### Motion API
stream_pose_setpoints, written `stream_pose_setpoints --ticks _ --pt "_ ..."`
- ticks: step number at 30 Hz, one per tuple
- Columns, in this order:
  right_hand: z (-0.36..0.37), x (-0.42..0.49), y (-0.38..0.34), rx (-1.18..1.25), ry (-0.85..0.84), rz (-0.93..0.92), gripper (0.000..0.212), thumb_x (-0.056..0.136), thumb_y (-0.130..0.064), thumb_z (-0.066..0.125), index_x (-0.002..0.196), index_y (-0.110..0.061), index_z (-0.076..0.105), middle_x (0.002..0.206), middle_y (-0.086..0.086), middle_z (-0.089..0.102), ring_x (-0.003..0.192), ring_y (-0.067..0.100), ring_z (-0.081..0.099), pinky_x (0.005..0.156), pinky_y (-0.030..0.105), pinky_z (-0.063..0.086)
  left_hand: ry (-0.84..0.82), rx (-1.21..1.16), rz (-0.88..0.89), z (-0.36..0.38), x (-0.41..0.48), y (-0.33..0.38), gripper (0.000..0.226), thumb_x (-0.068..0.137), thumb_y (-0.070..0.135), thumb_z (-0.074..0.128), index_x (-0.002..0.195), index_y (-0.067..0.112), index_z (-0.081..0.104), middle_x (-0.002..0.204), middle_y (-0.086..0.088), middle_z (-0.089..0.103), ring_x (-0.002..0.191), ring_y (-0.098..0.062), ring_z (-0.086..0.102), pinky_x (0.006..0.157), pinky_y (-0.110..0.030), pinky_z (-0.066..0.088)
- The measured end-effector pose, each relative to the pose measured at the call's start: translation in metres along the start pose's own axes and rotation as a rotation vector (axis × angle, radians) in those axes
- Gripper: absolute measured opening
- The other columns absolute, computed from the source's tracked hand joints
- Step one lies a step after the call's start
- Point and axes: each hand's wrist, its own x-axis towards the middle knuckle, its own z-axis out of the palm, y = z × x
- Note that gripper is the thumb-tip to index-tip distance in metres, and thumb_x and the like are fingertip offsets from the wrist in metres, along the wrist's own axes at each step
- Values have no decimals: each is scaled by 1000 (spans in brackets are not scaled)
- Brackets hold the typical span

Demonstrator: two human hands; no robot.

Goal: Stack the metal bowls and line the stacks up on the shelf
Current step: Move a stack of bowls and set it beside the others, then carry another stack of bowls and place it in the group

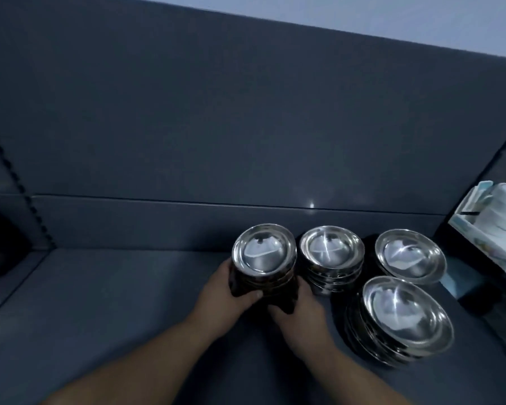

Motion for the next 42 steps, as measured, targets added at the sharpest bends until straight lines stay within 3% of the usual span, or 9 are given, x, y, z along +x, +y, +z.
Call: stream_pose_setpoints --ticks 3,6,9,16,22,32,37,42 --pt "-11 -16 11 -104 -144 -24 74 79 -28 76 141 -13 38 132 1 59 122 17 56 93 14 36 86 160 -93 6 -33 1 84 77 36 77 145 19 32 140 0 46 124 -14 49 103 -26 40" --pt "-24 -36 17 -290 -277 -109 65 82 -40 70 137 -18 44 135 2 54 125 16 51 102 18 34 97 329 -162 4 -74 1 85 81 40 71 149 17 26 149 -4 38 135 -18 40 111 -24 30" --pt "-26 -55 11 -373 -340 -198 63 85 -42 66 139 -19 42 138 1 50 129 14 46 105 18 30 118 414 -183 -13 -114 -2 79 84 44 66 148 20 25 151 0 33 137 -15 34 110 -18 23" --pt "27 -116 -46 -451 -478 -428 63 85 -47 62 140 -24 42 142 -1 46 130 16 44 107 23 34 255 710 -302 -98 -211 -25 71 85 56 56 144 25 32 146 1 36 132 -21 40 108 -29 33" --pt "120 -193 -128 -468 -607 -548 62 88 -47 56 143 -27 36 145 -4 39 130 18 42 107 31 38 318 822 -442 -201 -317 -82 77 83 61 53 147 26 28 151 1 31 135 -23 38 110 -33 33" --pt "283 -325 -250 -485 -713 -715 64 92 -44 54 149 -25 30 152 -1 34 135 21 39 108 33 38 353 859 -669 -366 -462 -177 72 83 56 58 143 25 33 146 -1 37 130 -24 42 106 -37 38" --pt "321 -317 -286 -437 -643 -721 61 92 -45 56 146 -25 35 150 -3 37 132 20 42 106 36 41 358 862 -669 -413 -452 -203 73 83 55 58 144 24 32 149 0 33 134 -23 38 110 -37 35" --pt "338 -256 -307 -396 -533 -665 60 91 -47 57 144 -24 39 145 -2 41 127 18 45 103 33 43 336 870 -576 -446 -388 -218 74 81 57 58 144 26 34 148 1 36 133 -23 38 109 -36 35"
